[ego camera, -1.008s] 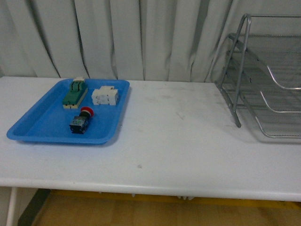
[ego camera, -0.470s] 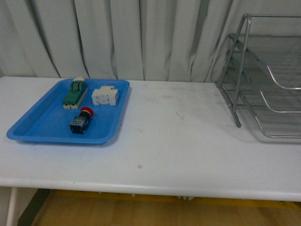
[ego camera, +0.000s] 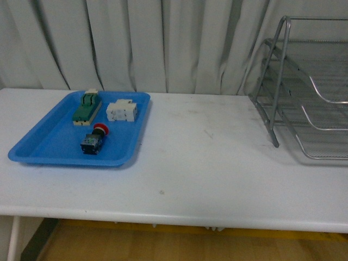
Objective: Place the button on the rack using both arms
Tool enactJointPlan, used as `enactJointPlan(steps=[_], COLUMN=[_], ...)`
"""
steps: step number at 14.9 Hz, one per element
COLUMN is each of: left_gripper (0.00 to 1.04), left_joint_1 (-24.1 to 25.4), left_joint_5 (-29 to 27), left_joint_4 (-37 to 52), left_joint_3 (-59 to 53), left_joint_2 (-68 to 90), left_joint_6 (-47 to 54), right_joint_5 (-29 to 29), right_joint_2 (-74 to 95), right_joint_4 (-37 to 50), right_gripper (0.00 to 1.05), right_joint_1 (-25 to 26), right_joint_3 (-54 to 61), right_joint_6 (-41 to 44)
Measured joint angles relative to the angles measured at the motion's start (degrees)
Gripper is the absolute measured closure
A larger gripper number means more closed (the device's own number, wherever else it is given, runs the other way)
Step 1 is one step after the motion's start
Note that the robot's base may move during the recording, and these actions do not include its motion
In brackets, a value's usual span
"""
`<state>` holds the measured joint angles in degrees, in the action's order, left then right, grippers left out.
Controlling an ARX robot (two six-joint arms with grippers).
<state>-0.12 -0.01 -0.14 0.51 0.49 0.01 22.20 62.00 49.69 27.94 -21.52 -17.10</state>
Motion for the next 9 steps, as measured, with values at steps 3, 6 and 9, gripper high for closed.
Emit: enactJointPlan(steps=[3, 6, 9], left_gripper=[0.07, 0.07, 0.07], left_joint_1=[0.0, 0.0, 0.0], left_joint_5=[0.0, 0.0, 0.0], left_joint_4=[0.0, 0.0, 0.0], left_joint_3=[0.0, 0.0, 0.0], left_joint_2=[0.0, 0.0, 0.0], left_joint_6=[0.0, 0.0, 0.0], right_joint_5=[4.1, 12.2, 13.2], right_joint_2=[26.4, 45.4, 57.4], right_joint_4=[19.5, 24.1, 23.6], right_gripper=[0.06, 0.06, 0.06], right_joint_1=[7.0, 8.1, 6.8], right_joint_3=[-10.4, -16.3, -18.7], right_joint_6=[-20.7, -46.0, -62.5])
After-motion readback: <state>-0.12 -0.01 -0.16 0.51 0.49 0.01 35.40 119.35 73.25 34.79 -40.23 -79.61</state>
